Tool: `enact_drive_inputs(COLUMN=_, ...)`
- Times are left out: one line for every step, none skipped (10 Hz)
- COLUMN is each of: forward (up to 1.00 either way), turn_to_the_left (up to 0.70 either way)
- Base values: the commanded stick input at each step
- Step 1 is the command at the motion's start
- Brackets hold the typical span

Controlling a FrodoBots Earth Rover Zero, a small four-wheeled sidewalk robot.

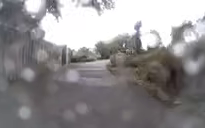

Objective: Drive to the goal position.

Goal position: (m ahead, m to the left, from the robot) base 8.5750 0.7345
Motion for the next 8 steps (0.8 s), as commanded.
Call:
enact_drive_inputs(forward=1.00, turn_to_the_left=0.00)
enact_drive_inputs(forward=1.00, turn_to_the_left=0.00)
enact_drive_inputs(forward=1.00, turn_to_the_left=0.00)
enact_drive_inputs(forward=1.00, turn_to_the_left=0.00)
enact_drive_inputs(forward=1.00, turn_to_the_left=0.00)
enact_drive_inputs(forward=1.00, turn_to_the_left=0.00)
enact_drive_inputs(forward=1.00, turn_to_the_left=0.00)
enact_drive_inputs(forward=1.00, turn_to_the_left=0.00)
